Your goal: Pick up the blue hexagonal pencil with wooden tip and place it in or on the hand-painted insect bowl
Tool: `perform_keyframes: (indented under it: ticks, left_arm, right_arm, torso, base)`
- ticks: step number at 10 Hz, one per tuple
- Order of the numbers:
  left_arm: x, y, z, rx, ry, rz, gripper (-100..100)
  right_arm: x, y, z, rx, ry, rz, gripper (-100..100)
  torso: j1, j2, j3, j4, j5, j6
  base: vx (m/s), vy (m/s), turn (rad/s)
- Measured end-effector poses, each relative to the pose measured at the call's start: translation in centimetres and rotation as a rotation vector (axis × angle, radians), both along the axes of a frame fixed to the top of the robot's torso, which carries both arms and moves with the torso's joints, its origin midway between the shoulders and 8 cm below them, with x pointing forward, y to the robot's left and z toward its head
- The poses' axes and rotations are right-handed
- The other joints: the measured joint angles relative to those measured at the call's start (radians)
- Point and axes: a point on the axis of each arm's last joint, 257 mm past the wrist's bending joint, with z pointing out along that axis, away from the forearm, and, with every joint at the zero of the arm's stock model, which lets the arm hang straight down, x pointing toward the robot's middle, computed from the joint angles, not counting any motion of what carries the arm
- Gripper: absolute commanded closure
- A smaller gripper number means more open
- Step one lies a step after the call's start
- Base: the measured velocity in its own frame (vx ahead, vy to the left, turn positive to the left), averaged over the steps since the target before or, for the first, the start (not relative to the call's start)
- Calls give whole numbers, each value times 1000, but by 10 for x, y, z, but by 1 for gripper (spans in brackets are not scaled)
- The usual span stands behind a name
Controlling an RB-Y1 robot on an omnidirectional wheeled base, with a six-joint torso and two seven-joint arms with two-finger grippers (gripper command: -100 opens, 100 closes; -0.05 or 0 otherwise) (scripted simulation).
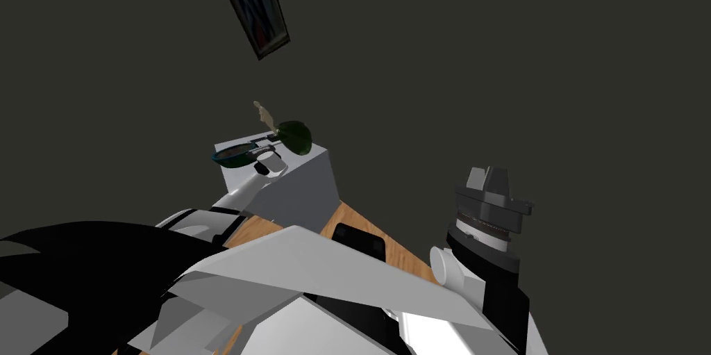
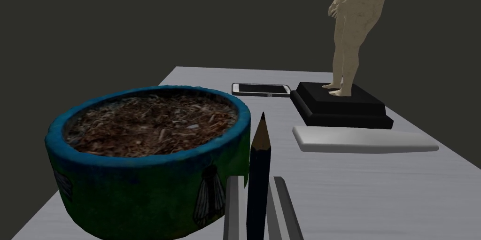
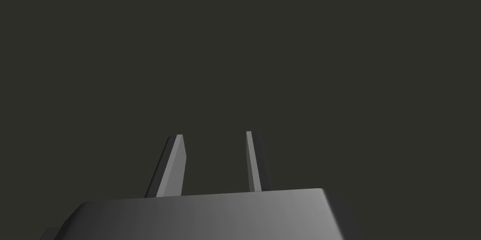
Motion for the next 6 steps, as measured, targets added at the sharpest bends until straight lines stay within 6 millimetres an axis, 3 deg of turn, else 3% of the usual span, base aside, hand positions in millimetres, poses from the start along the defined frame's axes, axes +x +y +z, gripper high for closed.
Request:
perform_keyframes:
  ticks: [6]
  left_arm:
    - [6, 13, -2, 3, -3, 72, 100]
  right_arm:
    - [0, 0, 0, 0, 0, 0, 0]
  torso:
    - [0, -3, -1, 0, 0, 1]
  base:
    - [-99, 17, -126]
